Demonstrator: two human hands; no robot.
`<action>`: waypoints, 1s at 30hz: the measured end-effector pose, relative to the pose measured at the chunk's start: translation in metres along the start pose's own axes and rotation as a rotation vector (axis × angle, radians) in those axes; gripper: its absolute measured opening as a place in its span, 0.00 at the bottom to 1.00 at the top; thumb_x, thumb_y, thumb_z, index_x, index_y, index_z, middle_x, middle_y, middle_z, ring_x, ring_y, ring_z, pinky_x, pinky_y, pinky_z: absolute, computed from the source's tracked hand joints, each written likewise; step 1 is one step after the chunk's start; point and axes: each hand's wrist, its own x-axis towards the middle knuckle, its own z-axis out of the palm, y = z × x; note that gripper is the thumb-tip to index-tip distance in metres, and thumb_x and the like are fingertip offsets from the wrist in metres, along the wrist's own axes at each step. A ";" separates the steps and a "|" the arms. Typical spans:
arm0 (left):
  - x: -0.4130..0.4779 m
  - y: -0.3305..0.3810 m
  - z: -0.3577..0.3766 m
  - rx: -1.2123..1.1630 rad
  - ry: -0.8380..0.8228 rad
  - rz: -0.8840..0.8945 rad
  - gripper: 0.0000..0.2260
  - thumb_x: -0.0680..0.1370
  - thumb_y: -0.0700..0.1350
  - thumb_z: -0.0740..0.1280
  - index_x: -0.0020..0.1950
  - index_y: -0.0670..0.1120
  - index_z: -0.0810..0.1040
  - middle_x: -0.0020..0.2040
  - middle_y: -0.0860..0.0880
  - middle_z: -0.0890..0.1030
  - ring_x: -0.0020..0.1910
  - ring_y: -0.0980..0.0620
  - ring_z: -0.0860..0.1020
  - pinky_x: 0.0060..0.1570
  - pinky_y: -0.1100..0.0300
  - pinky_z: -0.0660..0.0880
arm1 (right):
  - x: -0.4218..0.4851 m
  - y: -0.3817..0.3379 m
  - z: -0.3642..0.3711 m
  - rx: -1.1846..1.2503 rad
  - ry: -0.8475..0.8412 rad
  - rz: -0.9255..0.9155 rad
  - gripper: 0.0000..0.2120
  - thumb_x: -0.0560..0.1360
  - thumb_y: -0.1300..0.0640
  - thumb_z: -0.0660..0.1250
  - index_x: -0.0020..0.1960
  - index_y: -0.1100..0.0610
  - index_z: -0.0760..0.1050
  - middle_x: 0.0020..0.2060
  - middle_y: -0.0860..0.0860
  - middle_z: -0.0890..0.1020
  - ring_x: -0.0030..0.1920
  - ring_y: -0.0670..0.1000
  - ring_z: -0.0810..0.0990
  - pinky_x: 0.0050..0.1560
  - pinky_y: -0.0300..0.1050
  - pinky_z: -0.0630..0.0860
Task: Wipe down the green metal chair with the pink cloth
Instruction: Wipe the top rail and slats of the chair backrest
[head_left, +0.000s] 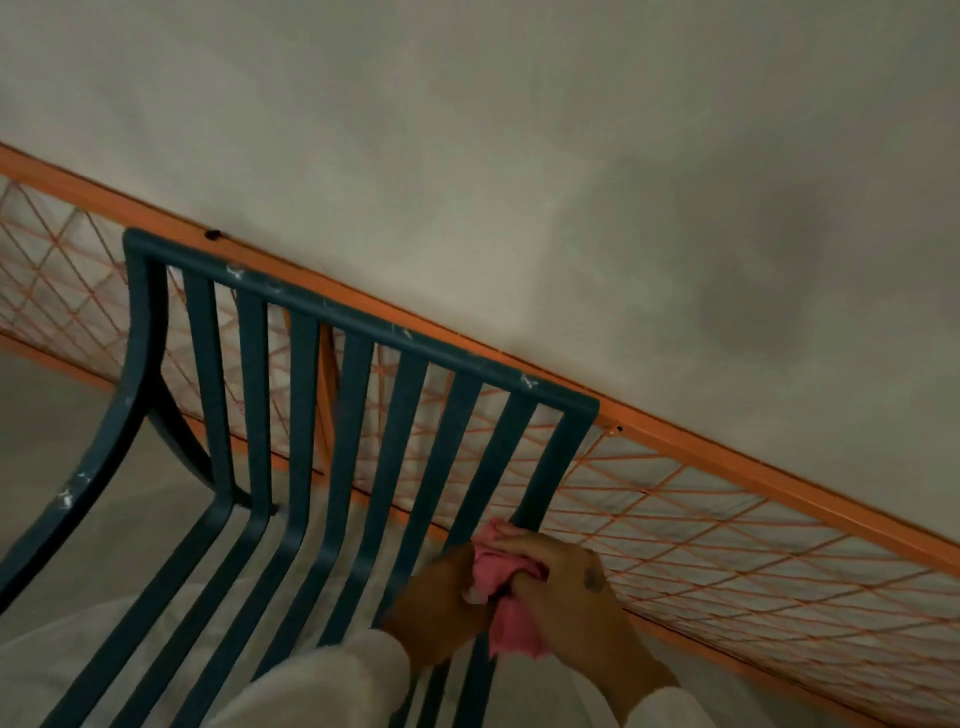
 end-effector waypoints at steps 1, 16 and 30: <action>0.004 0.002 -0.017 0.006 0.043 0.007 0.14 0.70 0.59 0.70 0.53 0.58 0.76 0.50 0.57 0.79 0.48 0.61 0.77 0.53 0.58 0.77 | 0.003 -0.013 -0.007 0.019 0.043 -0.010 0.22 0.76 0.65 0.66 0.60 0.41 0.80 0.59 0.31 0.76 0.58 0.27 0.71 0.68 0.34 0.68; 0.067 0.016 -0.141 -0.013 0.465 0.102 0.16 0.78 0.46 0.65 0.66 0.50 0.70 0.58 0.50 0.80 0.56 0.51 0.79 0.56 0.58 0.75 | 0.077 -0.109 -0.022 -0.026 0.710 0.005 0.11 0.81 0.53 0.63 0.62 0.50 0.69 0.46 0.47 0.77 0.44 0.49 0.79 0.40 0.36 0.75; 0.075 0.000 -0.150 0.146 0.403 0.226 0.11 0.79 0.46 0.64 0.60 0.46 0.71 0.55 0.46 0.80 0.53 0.48 0.80 0.53 0.51 0.78 | 0.073 -0.084 -0.028 -0.309 0.441 -0.255 0.17 0.78 0.61 0.64 0.65 0.47 0.74 0.66 0.40 0.74 0.56 0.40 0.74 0.58 0.46 0.77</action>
